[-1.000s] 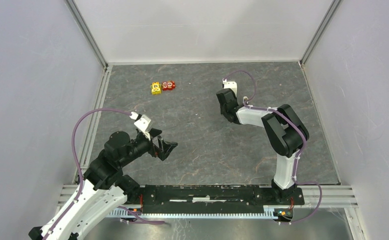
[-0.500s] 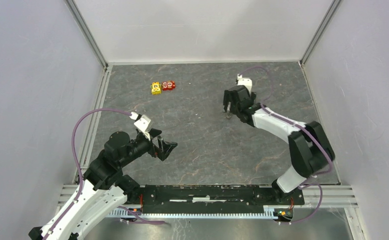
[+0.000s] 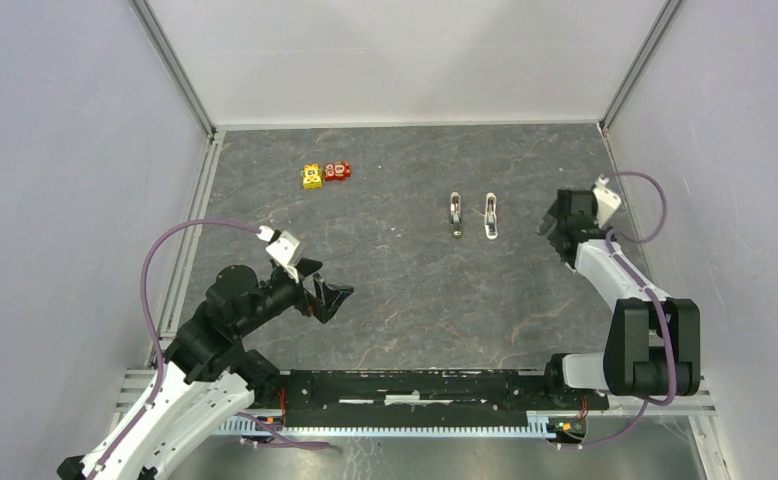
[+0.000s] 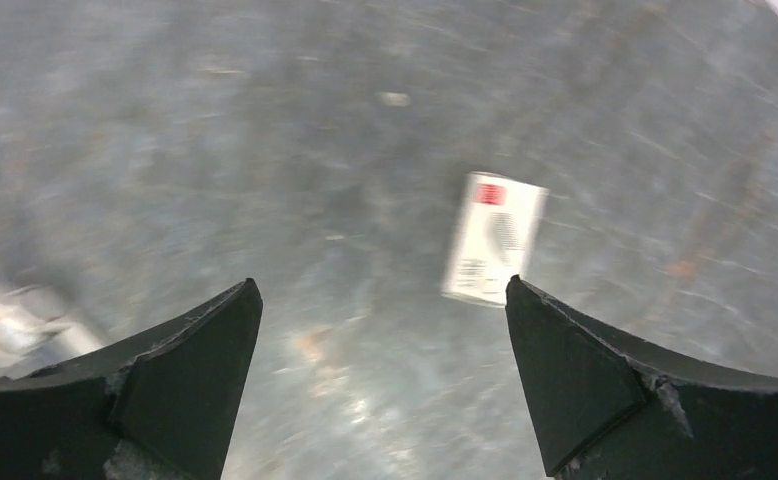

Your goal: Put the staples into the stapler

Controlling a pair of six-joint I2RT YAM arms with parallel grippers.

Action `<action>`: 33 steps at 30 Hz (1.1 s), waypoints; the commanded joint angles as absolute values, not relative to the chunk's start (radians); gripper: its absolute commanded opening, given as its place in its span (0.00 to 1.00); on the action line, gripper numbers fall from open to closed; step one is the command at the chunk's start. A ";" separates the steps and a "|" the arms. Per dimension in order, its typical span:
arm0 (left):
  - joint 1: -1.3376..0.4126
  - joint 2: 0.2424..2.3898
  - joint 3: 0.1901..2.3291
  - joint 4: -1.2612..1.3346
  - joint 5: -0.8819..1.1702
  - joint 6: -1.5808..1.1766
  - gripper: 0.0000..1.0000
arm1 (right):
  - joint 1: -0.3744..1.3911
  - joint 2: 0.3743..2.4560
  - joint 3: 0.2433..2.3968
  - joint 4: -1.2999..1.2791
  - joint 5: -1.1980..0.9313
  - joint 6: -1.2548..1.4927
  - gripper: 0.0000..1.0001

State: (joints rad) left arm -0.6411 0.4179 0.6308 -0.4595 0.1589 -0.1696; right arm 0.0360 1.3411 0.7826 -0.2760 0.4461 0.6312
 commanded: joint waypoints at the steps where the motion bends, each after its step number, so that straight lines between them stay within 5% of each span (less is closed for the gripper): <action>1: -0.645 0.407 0.630 -0.445 0.149 -0.117 1.00 | -0.092 1.332 0.705 -0.221 0.454 0.605 0.98; 16: -0.644 0.408 0.629 -0.444 0.142 -0.112 1.00 | -0.213 1.513 0.844 -0.269 0.431 0.450 0.98; 33: -0.644 0.392 0.625 -0.442 0.134 -0.110 1.00 | -0.269 1.606 0.861 -0.238 0.125 0.269 0.94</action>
